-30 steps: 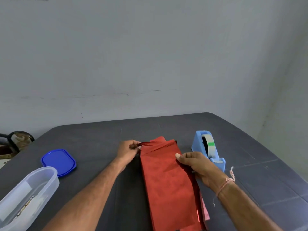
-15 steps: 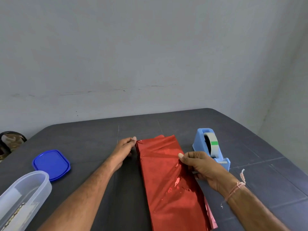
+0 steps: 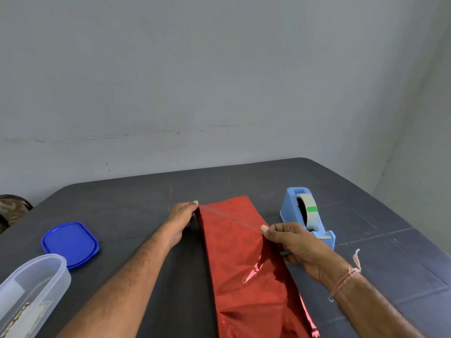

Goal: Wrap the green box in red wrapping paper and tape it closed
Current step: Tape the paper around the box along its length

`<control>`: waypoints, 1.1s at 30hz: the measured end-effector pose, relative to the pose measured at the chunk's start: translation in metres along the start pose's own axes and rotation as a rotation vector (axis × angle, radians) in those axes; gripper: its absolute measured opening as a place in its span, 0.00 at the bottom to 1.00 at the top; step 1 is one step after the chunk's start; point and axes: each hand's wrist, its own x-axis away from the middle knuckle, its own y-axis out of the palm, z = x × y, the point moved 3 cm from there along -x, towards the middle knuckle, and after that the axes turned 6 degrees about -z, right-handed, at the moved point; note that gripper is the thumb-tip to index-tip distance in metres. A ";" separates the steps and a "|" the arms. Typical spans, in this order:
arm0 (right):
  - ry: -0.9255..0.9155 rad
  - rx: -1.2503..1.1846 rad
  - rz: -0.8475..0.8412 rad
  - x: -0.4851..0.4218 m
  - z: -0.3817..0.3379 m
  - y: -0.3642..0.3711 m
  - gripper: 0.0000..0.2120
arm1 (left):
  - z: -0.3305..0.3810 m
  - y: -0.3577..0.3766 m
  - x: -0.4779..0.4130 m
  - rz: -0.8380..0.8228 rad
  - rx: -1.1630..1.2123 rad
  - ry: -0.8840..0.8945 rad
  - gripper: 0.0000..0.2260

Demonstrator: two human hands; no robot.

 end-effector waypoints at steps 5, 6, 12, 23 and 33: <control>-0.014 -0.023 0.039 -0.002 0.002 0.002 0.14 | 0.002 0.005 0.013 0.211 0.137 0.041 0.09; -0.019 -0.033 0.050 -0.001 0.002 0.003 0.14 | 0.003 0.008 0.024 0.214 0.141 0.050 0.10; 0.005 -0.064 0.112 0.000 0.012 0.008 0.14 | 0.002 0.036 0.121 -0.026 0.125 0.081 0.37; 0.031 -0.232 0.227 0.000 0.025 0.046 0.10 | -0.005 0.027 0.165 -0.151 -0.082 0.155 0.44; 0.081 -0.306 0.264 -0.005 0.029 0.047 0.10 | -0.008 0.023 0.157 -0.129 -0.522 0.114 0.44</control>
